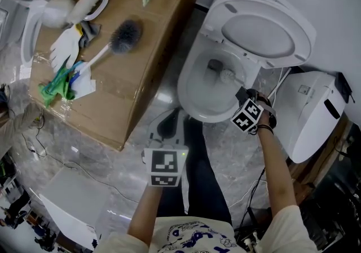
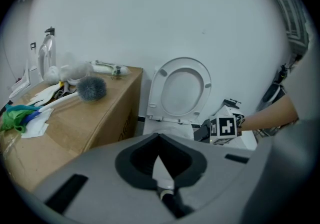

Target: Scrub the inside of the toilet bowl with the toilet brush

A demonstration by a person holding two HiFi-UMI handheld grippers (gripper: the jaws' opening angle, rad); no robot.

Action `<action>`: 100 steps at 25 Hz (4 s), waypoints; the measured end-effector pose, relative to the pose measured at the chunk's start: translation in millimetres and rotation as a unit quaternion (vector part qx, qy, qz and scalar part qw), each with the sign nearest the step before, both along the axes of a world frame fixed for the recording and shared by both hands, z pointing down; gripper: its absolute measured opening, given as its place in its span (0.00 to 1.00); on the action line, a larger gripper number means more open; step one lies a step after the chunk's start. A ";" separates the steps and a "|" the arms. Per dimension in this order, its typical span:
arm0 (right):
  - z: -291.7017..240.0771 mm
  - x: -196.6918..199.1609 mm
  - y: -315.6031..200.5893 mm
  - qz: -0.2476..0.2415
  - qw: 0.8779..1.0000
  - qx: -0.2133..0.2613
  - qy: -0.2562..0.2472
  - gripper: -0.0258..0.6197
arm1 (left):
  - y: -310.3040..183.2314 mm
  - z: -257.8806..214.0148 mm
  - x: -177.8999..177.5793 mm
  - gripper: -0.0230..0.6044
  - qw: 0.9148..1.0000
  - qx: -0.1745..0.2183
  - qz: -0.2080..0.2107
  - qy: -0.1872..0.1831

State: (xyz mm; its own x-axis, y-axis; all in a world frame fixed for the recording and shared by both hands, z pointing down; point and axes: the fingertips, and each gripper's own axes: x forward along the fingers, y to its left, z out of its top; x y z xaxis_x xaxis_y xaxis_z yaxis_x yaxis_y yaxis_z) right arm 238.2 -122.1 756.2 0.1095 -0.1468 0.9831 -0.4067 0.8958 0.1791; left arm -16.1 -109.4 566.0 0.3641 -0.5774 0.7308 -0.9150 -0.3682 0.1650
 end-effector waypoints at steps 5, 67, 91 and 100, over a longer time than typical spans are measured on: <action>-2.1 -12.8 31.0 0.084 0.994 -0.054 -0.053 0.30 | 2.9 -2.6 0.1 0.04 1.000 0.001 0.003 0.002; -390.7 -38.0 80.2 0.457 0.794 0.286 -0.282 0.30 | -1.8 -298.2 21.6 0.04 0.969 0.244 0.019 0.042; -432.4 -28.7 76.1 0.467 0.755 0.325 -0.327 0.30 | -8.1 -318.5 35.1 0.04 0.961 0.271 0.038 0.027; -434.8 -26.1 71.4 0.467 0.753 0.326 -0.331 0.30 | -12.5 -317.7 38.0 0.04 0.962 0.270 0.041 0.023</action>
